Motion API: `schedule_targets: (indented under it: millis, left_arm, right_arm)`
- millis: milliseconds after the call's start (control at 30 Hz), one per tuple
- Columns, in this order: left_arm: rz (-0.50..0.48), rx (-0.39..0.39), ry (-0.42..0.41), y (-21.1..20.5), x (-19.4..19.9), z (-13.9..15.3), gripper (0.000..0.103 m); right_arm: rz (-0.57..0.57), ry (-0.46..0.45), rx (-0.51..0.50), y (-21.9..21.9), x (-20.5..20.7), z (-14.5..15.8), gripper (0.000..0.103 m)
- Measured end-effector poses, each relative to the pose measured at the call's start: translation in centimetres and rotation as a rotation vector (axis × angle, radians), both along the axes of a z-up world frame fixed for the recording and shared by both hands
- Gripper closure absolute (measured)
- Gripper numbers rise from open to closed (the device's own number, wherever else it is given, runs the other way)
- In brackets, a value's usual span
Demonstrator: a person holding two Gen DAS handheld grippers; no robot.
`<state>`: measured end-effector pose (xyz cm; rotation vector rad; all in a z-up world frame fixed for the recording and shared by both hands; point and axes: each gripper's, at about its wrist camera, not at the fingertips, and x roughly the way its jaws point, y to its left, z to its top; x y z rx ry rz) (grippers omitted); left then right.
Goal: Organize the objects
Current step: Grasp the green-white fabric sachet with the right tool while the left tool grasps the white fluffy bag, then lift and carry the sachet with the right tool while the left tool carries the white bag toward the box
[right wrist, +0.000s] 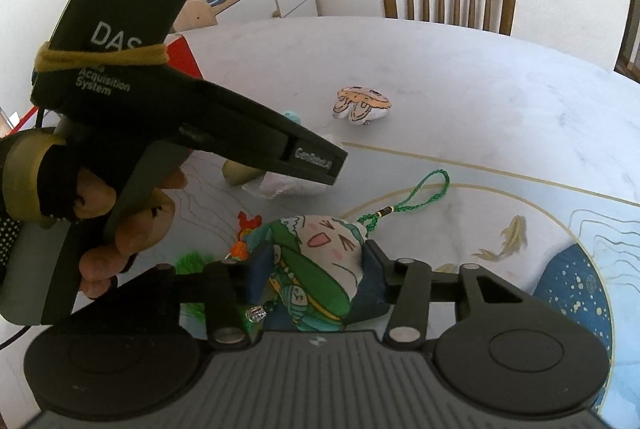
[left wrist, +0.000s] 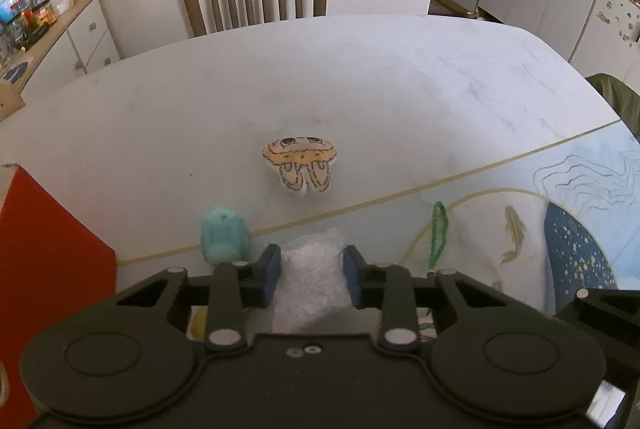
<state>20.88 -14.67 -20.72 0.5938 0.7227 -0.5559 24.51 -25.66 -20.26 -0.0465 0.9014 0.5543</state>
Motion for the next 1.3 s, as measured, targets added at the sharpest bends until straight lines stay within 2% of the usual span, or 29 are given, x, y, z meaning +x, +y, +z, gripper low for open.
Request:
schedule_targets:
  millis: [167, 267, 467, 500, 567, 600, 633, 667, 1000, 1100, 1267, 1300]
  left_arm:
    - [0.005, -0.013, 0.000, 0.5, -0.3, 0.7, 0.072]
    - [0.005, -0.031, 0.002, 1.1, -0.7, 1.5, 0.072]
    - [0.015, -0.056, -0.003, 2.4, -1.4, 2.9, 0.072]
    - [0.017, -0.058, -0.004, 2.6, -1.5, 3.0, 0.072]
    - [0.021, -0.065, -0.003, 3.2, -1.6, 3.3, 0.072]
    - [0.024, -0.069, 0.000, 3.5, -1.9, 3.4, 0.072]
    - [0.026, -0.072, 0.002, 3.8, -1.9, 3.5, 0.072]
    - [0.029, -0.076, 0.005, 4.0, -2.0, 3.5, 0.072]
    - [0.046, -0.086, 0.017, 6.3, -2.8, 4.2, 0.072]
    - [0.051, -0.086, 0.017, 6.8, -3.0, 4.4, 0.072]
    - [0.046, -0.092, 0.018, 7.4, -3.5, 4.9, 0.072]
    - [0.043, -0.094, 0.019, 7.5, -3.6, 4.9, 0.072]
  right_arm:
    - [-0.010, -0.009, 0.022, -0.6, -0.3, 0.9, 0.067]
    - [-0.010, -0.018, 0.035, -1.0, -0.4, 1.5, 0.077]
    - [-0.009, -0.007, 0.019, -1.1, 0.7, 1.7, 0.077]
    - [-0.013, 0.005, 0.022, -1.1, 1.0, 1.6, 0.074]
    - [-0.024, 0.024, 0.032, -1.3, 1.8, 1.4, 0.063]
    - [-0.032, 0.036, 0.041, -1.4, 2.1, 1.2, 0.044]
    - [-0.039, 0.038, 0.050, -1.4, 2.1, 1.1, 0.033]
    - [-0.040, 0.037, 0.059, -1.4, 2.1, 1.1, 0.032]
    - [-0.009, 0.028, -0.004, 0.5, 2.6, -0.6, 0.032]
    - [-0.001, 0.016, -0.020, 0.5, 2.4, -0.6, 0.035]
    - [0.002, -0.002, -0.031, 0.5, 1.9, -0.4, 0.047]
    - [0.006, -0.009, -0.034, 0.5, 1.6, -0.3, 0.056]
